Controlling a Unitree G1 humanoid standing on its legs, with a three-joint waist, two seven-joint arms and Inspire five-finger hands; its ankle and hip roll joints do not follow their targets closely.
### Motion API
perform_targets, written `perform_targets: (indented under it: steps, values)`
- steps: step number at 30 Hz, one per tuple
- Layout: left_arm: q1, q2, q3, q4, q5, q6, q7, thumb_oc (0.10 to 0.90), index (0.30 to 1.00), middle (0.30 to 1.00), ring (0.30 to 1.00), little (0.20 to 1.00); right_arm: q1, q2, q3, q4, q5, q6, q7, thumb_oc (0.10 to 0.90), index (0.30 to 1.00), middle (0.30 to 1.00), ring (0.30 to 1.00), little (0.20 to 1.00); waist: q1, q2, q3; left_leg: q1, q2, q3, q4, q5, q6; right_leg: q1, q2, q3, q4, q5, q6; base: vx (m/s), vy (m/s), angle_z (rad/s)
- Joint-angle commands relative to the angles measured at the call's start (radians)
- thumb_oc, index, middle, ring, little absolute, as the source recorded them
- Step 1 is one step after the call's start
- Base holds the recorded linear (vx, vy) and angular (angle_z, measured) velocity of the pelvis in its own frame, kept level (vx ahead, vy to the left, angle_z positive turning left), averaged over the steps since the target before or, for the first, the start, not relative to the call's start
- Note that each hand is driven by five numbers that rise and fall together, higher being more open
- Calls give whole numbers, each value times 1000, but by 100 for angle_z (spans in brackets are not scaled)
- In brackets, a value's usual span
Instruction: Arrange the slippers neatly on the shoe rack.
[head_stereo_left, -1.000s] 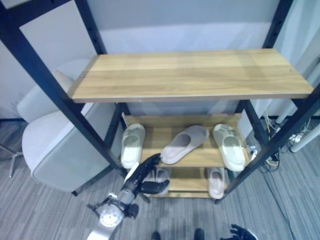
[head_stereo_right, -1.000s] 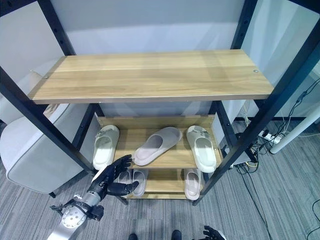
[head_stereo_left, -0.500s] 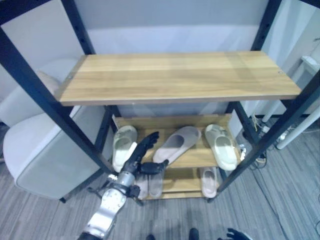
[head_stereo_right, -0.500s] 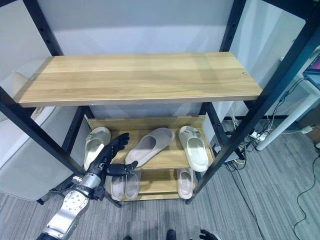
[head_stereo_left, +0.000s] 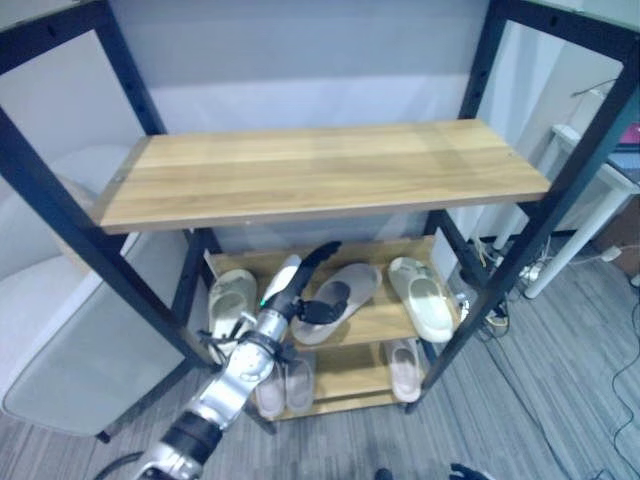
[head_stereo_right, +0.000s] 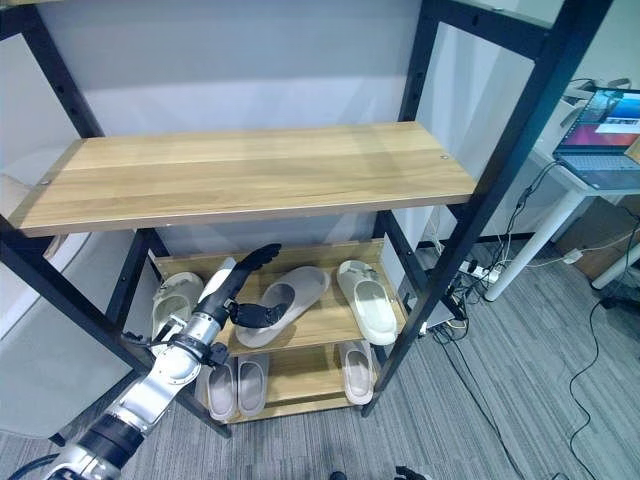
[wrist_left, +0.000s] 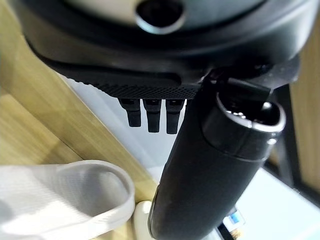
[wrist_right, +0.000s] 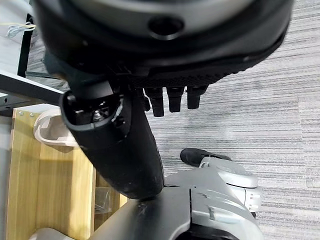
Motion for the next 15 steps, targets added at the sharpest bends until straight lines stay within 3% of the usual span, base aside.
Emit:
perform_targets:
  steps: [1,15]
  values:
    - [-226,5,-3,37,57,-79,69,800,900,900,900,900,-4,-39,39,-17,-13,-18,31,800,900,900,900,900,-17,3,-5,-71,-8,1,-4,17,-37,86,-14,24,9,-140,79,13,23,-12]
    - [-364,50,-11,205,149,-43,162,800,900,900,900,900,-27,-66,22,-15,20,-33,29,800,900,900,900,900,-46,2,8,-120,-8,39,-4,3,-33,13,-24,56,11,-129,98,-2,14,-9]
